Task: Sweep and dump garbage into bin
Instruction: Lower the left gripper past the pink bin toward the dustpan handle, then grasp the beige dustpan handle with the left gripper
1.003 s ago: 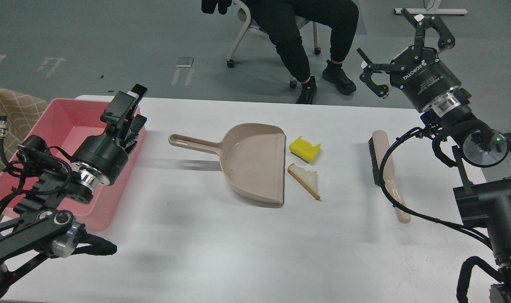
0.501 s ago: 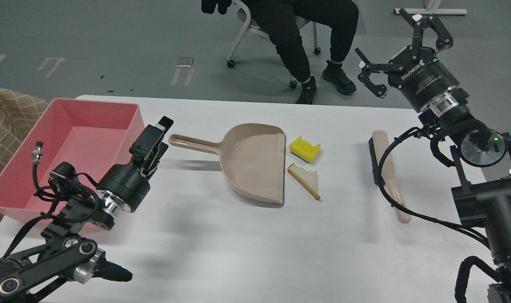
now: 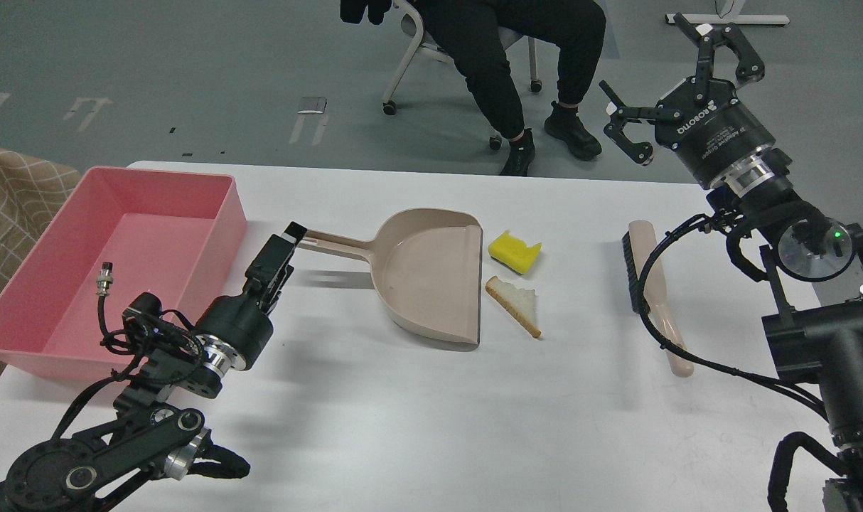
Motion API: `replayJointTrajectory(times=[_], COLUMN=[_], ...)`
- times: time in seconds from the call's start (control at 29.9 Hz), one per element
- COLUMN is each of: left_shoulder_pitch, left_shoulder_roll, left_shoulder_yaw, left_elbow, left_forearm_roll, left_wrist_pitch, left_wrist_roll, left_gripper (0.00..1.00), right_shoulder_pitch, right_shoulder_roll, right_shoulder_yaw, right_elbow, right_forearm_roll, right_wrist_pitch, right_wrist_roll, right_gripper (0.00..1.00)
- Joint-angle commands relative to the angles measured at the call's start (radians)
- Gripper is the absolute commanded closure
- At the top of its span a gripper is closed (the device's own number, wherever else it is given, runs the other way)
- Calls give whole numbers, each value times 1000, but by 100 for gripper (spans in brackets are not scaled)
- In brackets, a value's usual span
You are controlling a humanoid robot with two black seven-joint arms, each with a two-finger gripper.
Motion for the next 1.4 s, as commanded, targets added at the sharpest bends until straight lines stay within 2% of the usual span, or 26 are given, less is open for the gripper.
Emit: replayJointTrajectory(times=[0.0,0.13,0.27,0.7,0.97,1.14,1.27,1.37], left_shoulder_pitch=[-7,-37,-53,-126,-162,-186,-200,-206], left_shoulder_roll=[-32,-69,-86,-185,-239,-271,-278,-287], left_shoulder_yaw=[0,0,0,39,41,43,43,43], left_elbow=[53,122,139,331,398,464,510,524], left_forearm_roll=[4,21,21,21,20,20,18,18], left_wrist_pitch=[0,0,0,0,0,0,0,0], left_wrist_roll=[-6,-25,-25,-49,-69,-89,-97,-98], left_gripper=[2,2,2,2,3,4,11,11], right_shoulder_pitch=[1,1,0,-3,-5,-3,-5,-3], right_shoulder_roll=[4,5,5,5,5,5,5,5], right_shoulder_yaw=[0,-1,0,-17,-20,-20,-20,-20], right_elbow=[3,3,1,5,5,5,5,5], right_forearm_roll=[0,0,0,-2,-2,-2,-2,-2], right_wrist_pitch=[-16,-17,-17,-17,-19,-19,-19,-19], right_wrist_roll=[0,-2,-2,-2,-2,0,0,-2], right_gripper=[0,0,0,0,0,0,0,0])
